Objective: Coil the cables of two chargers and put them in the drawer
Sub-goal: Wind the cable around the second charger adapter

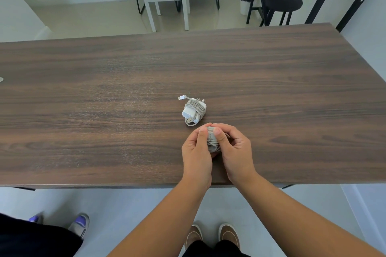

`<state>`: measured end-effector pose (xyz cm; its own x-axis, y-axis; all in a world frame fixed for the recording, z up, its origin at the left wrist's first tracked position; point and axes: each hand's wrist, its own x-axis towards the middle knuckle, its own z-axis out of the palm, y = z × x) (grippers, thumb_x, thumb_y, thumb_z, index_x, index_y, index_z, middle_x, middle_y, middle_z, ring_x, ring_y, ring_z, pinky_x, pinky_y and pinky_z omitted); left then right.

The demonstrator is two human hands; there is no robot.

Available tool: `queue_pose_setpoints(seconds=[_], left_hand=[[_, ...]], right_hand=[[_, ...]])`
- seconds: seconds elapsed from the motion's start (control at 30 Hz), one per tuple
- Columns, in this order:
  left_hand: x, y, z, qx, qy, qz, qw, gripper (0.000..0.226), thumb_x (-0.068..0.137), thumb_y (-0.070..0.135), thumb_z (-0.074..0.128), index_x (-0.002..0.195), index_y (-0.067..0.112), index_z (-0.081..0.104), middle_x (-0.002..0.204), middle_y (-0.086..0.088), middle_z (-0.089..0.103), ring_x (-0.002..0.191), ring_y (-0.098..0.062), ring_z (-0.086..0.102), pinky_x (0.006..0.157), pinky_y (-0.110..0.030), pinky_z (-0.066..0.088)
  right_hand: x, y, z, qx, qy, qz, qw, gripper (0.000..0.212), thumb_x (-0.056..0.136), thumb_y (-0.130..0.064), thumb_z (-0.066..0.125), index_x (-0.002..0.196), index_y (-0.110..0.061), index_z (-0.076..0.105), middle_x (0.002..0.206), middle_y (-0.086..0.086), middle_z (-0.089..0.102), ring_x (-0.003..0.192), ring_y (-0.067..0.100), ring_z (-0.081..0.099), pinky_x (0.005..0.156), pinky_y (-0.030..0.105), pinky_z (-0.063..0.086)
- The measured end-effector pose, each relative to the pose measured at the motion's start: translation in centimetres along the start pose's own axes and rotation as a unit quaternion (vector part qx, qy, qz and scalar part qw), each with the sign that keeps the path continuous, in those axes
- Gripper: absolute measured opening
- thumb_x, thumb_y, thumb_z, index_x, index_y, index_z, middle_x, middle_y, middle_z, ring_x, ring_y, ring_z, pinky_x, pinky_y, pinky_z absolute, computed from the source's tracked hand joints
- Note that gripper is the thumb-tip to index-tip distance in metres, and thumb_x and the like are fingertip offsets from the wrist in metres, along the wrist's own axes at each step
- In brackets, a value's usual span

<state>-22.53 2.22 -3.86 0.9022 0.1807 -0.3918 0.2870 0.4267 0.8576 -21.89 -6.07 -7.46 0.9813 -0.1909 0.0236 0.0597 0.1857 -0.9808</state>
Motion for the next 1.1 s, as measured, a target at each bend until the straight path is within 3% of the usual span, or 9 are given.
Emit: queue_pose_setpoints(seconds=[0.13,0.3,0.43,0.67,0.73,0.83,0.9,1.03,1.1], left_hand=[[-0.1,0.4,-0.4,-0.036,-0.036,-0.025,0.998,0.025,0.103,0.014,0.046,0.106,0.007,0.070,0.094,-0.008,0.074,0.089,-0.017,0.071,0.078,-0.036,0.059],[0.0,0.6,-0.7,-0.055,-0.054,-0.037,0.996,0.024,0.101,0.015,0.048,0.111,0.011,0.070,0.106,-0.010,0.074,0.098,-0.020,0.071,0.078,-0.035,0.058],[0.1,0.6,-0.7,-0.042,-0.058,-0.041,0.997,0.024,0.100,0.017,0.052,0.118,0.016,0.068,0.111,-0.007,0.074,0.102,-0.019,0.070,0.082,-0.035,0.058],[1.2,0.9,-2.3,0.135,-0.064,0.071,0.986,0.019,0.095,0.028,0.062,0.111,0.029,0.072,0.108,0.002,0.075,0.103,-0.015,0.070,0.096,-0.045,0.054],[1.8,0.7,-2.9,0.234,-0.048,0.128,0.963,0.022,0.090,0.039,0.066,0.111,0.037,0.071,0.111,0.008,0.072,0.104,-0.011,0.068,0.098,-0.042,0.053],[2.3,0.5,-3.3,0.377,-0.045,0.225,0.897,0.029,0.088,0.038,0.070,0.116,0.033,0.068,0.116,0.015,0.064,0.110,-0.003,0.059,0.099,-0.032,0.050],[2.3,0.4,-3.3,0.424,-0.052,0.266,0.864,0.033,0.085,0.037,0.073,0.116,0.027,0.069,0.119,0.014,0.061,0.113,0.000,0.056,0.098,-0.027,0.048],[2.4,-0.1,-3.0,0.478,-0.037,0.306,0.822,0.036,0.086,0.040,0.071,0.118,0.024,0.069,0.121,0.010,0.060,0.112,-0.001,0.054,0.093,-0.001,0.035],[2.4,0.0,-2.8,0.481,-0.030,0.304,0.822,0.037,0.087,0.043,0.068,0.119,0.024,0.067,0.121,0.010,0.060,0.110,-0.001,0.054,0.091,-0.005,0.039]], right_hand=[[0.1,-0.4,-0.1,0.040,0.000,0.020,0.999,0.024,0.087,-0.020,0.065,0.102,-0.001,0.070,0.103,0.015,0.071,0.098,0.027,0.067,0.083,0.036,0.056],[0.3,-0.6,0.1,0.074,0.008,0.045,0.996,0.023,0.092,-0.018,0.060,0.102,0.001,0.069,0.104,0.019,0.071,0.097,0.031,0.066,0.087,0.044,0.055],[0.4,-1.0,0.3,0.088,0.008,0.058,0.994,0.019,0.094,-0.013,0.056,0.108,-0.008,0.068,0.102,0.011,0.073,0.095,0.021,0.068,0.086,0.034,0.056],[0.8,-0.9,-1.0,0.037,-0.058,0.111,0.991,0.033,0.104,-0.021,0.038,0.122,-0.014,0.063,0.123,0.001,0.067,0.119,0.013,0.059,0.105,0.032,0.044],[1.0,-0.9,-1.8,-0.017,-0.071,0.114,0.991,0.032,0.104,-0.025,0.036,0.124,-0.022,0.062,0.128,-0.007,0.063,0.123,0.005,0.055,0.111,0.031,0.038],[1.2,-1.1,-2.9,-0.120,-0.058,0.084,0.988,0.028,0.103,-0.030,0.039,0.117,-0.037,0.062,0.124,-0.022,0.060,0.123,-0.003,0.050,0.112,0.030,0.035],[1.1,-1.3,-3.4,-0.142,-0.048,0.076,0.986,0.029,0.103,-0.029,0.040,0.120,-0.033,0.063,0.122,-0.022,0.060,0.122,-0.003,0.051,0.112,0.030,0.036],[0.8,-1.8,-3.4,-0.195,-0.072,0.057,0.976,0.031,0.102,-0.028,0.042,0.126,-0.025,0.062,0.124,-0.016,0.061,0.121,0.000,0.052,0.109,0.028,0.039],[0.5,-1.9,-3.5,-0.242,-0.095,0.040,0.965,0.032,0.100,-0.025,0.048,0.130,-0.023,0.059,0.129,-0.012,0.060,0.122,0.001,0.051,0.109,0.027,0.039]])
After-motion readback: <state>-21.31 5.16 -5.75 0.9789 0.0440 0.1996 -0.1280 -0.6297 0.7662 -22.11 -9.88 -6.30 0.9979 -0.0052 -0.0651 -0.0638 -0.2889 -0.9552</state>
